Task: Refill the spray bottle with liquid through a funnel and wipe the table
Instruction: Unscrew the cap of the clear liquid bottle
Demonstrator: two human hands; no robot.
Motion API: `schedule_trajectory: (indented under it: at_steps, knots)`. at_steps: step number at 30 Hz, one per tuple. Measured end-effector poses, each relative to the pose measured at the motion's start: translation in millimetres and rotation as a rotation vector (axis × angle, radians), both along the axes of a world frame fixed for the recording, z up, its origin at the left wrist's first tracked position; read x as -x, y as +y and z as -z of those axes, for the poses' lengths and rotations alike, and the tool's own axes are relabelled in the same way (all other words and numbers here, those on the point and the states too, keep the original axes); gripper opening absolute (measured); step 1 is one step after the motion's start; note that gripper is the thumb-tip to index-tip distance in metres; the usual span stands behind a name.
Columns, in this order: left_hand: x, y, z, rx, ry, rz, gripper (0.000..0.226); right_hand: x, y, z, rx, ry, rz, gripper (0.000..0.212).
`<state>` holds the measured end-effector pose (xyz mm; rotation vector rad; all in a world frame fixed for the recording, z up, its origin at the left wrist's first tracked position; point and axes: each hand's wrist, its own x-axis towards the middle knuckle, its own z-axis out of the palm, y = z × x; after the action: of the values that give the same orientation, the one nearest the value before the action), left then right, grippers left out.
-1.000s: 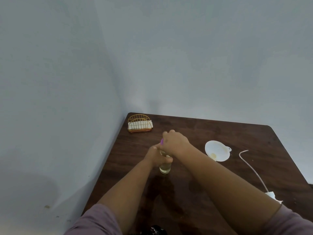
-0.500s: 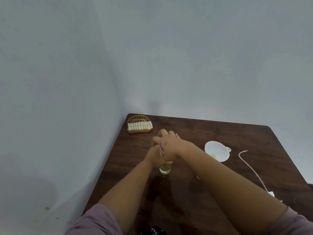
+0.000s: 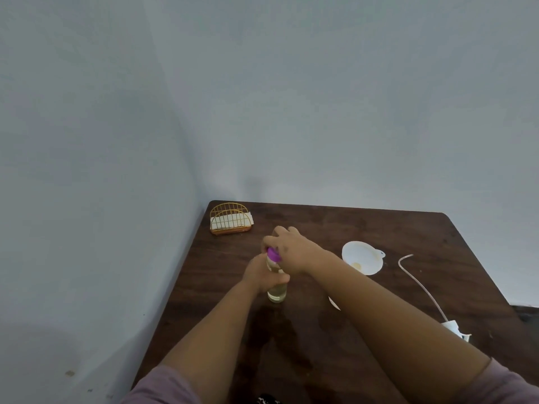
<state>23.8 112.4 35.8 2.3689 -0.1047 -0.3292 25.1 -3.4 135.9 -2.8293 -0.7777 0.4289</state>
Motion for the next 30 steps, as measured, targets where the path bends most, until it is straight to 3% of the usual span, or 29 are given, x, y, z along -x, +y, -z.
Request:
schedule_trajectory:
  at_steps: [3, 8, 15, 20, 24, 27, 30]
  knots:
    - [2.1, 0.5, 2.6, 0.056, 0.030, -0.038, 0.046, 1.1, -5.3, 4.5, -0.136, 0.034, 0.009, 0.053]
    - [10.2, 2.0, 5.0, 0.331, 0.071, -0.188, 0.081, 5.9, -19.3, 23.1, -0.433, 0.031, 0.152, 0.050]
    - [17.9, -7.3, 10.0, 0.527, 0.042, -0.360, 0.074, 24.1, -38.8, 43.5, -0.727, -0.064, 0.312, 0.043]
    - [24.9, -18.4, 15.7, 0.493, -0.016, -0.479, 0.097, 41.8, -58.3, 54.8, -0.833, -0.170, 0.390, 0.046]
    - [45.0, -39.3, 14.7, 0.403, -0.088, -0.701, 0.127, 61.4, -79.6, 62.6, -0.896, -0.241, 0.409, 0.047]
    - [64.2, -63.0, 14.6, 0.365, -0.062, -0.839, 0.125, 83.9, -100.5, 66.3, -0.882, -0.349, 0.417, 0.048]
    - [82.3, -89.0, 23.7, 0.282, -0.039, -0.856, 0.110, 108.4, -132.9, 81.1, -0.828, -0.416, 0.523, 0.052]
